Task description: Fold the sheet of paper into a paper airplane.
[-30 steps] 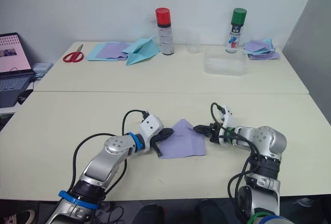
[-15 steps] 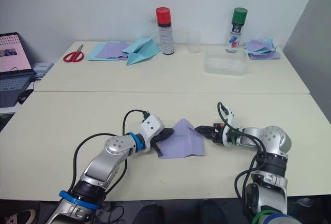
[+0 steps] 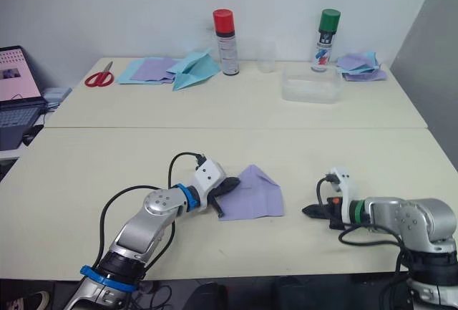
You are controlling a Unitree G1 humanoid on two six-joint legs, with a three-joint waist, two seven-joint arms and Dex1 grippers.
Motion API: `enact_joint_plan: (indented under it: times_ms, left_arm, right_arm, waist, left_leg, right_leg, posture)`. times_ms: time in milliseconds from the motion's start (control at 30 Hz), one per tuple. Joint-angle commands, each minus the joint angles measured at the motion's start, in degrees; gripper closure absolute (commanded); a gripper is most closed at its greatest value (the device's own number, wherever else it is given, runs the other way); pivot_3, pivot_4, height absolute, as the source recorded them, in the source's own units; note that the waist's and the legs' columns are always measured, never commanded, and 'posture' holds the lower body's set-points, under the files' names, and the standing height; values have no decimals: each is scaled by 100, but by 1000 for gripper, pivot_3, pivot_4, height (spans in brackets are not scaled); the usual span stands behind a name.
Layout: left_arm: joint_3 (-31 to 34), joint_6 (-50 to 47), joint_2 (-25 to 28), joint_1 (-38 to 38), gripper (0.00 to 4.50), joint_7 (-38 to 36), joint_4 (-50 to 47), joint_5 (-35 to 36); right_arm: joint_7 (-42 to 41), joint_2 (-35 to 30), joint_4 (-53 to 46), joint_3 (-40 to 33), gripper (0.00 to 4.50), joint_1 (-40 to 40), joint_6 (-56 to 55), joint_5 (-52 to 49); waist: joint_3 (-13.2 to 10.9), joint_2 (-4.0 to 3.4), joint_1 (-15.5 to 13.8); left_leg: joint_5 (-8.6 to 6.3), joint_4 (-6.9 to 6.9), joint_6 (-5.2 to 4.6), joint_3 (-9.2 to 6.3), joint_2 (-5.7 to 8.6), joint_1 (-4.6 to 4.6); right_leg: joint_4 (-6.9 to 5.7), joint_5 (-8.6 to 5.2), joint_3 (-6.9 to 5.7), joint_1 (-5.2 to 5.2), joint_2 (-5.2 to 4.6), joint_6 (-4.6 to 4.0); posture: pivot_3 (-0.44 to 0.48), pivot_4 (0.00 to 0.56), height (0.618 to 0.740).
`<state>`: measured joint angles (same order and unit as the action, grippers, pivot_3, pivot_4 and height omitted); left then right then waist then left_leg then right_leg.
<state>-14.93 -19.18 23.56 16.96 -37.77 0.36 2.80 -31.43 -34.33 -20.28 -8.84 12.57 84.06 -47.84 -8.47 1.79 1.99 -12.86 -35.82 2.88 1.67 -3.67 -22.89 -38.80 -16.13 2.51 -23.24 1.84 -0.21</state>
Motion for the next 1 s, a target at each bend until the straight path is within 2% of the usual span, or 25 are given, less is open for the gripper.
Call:
enact_joint_plan:
  times_ms: [33, 167, 267, 467, 667, 1000]
  left_arm:
    - [-167, -145, 51, -164, 4500, -33, 321, -194]
    - [-184, -144, 29, -107, 4500, -47, 362, -197]
    - [-184, -140, 24, -86, 4500, -59, 375, -200]
    - [-179, -134, 28, -84, 4500, -78, 392, -200]
    - [-166, -143, 53, -109, 4500, -105, 373, -195]
    - [-154, -168, 100, -190, 4500, -131, 307, -195]
  right_arm:
    - [-488, -398, -680, 811, 4453, -436, -1345, 572]
    - [-803, -642, -534, 1658, 4453, -902, -3284, 1748]
    - [-812, -389, -230, 1818, 4453, -1035, -4073, 2110]
    - [-587, 572, 379, 1870, 4453, -788, -4471, 2187]
    - [-236, 1487, 1098, 1287, 4453, -478, -4844, 2041]
    - [-138, 1997, 1170, 1283, 4453, 59, -4773, 1959]
  waist:
    - [-1, 1, -2]
    - [-1, 9, -4]
    - [2, 26, -4]
    - [4, 29, -5]
    - [4, 29, -13]
    - [1, 22, -9]
  left_leg:
    - [0, -1, 0, -1, 0, 1]
    - [0, -1, 1, 0, 5, 4]
    - [0, -2, 1, -1, 4, 7]
    - [0, -4, 1, -3, 1, 13]
    - [0, -7, 1, -1, 1, 11]
    - [0, -1, 1, 3, -2, 9]
  right_leg:
    - [0, 0, -3, 0, 0, 0]
    - [10, -1, -2, 3, 0, 0]
    - [10, 0, -5, 5, 0, 1]
    - [2, 2, 1, 7, -1, 2]
    - [-5, 3, 3, 7, -1, 3]
    - [-7, 1, 8, 1, -2, 0]
  posture:
    - [0, 150, 740]
    - [0, 150, 740]
    - [0, 150, 740]
    - [0, 150, 740]
    - [0, 150, 740]
    - [0, 150, 740]
